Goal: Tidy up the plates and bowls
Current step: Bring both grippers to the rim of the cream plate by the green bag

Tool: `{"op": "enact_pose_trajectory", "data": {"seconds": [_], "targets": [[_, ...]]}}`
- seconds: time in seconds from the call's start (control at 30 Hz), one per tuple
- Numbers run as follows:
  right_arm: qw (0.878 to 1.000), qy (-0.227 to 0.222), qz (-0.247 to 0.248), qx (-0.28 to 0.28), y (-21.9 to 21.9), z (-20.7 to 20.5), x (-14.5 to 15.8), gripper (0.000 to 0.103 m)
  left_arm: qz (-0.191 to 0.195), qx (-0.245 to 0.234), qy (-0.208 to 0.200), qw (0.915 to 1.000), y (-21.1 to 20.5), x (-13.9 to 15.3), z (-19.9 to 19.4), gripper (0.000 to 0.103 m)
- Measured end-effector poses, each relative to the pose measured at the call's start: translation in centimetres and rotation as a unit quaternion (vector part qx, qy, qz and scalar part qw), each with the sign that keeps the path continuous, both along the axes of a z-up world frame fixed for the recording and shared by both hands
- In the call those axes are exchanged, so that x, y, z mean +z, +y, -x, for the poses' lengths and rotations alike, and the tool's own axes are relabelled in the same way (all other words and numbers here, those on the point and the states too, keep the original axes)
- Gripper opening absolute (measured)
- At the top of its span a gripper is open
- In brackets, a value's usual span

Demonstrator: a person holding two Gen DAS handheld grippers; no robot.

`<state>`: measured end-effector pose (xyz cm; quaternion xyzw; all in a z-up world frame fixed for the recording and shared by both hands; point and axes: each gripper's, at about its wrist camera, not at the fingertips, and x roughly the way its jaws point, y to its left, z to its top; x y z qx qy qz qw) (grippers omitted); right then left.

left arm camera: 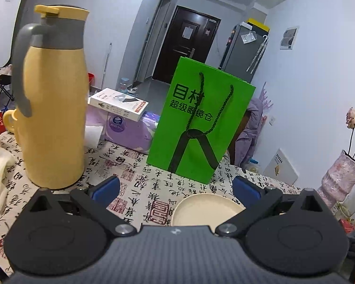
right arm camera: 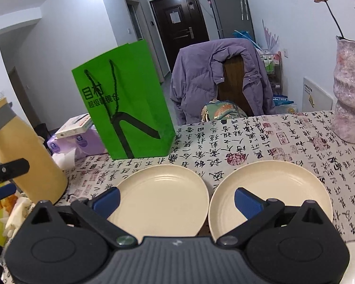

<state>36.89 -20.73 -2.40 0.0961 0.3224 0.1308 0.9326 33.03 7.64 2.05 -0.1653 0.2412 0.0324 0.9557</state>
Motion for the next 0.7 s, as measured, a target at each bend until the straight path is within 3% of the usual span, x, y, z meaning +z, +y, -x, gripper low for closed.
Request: {"op": "enact_pose_trajectory", "data": {"seconds": [0.1,0.37,0.7], "targets": [[1.000,-0.001,0.007,0.001,0.2,-1.1,0.0,0.103,-0.015,-0.002,0.013,0.9998,-0.4,-0.1,-1.4,0.103],[1.000,0.004,0.009,0.002,0.8,-4.5,-0.4,0.103,0.000,0.014,0.027,0.9996,0.2,-1.2,-4.4,0.103],[0.999,0.028,0.028,0.015,1.9,-7.2,-2.4,0.102,0.017,0.040,0.064,0.9970,2.9,-5.1,-7.2,0.103]]}}
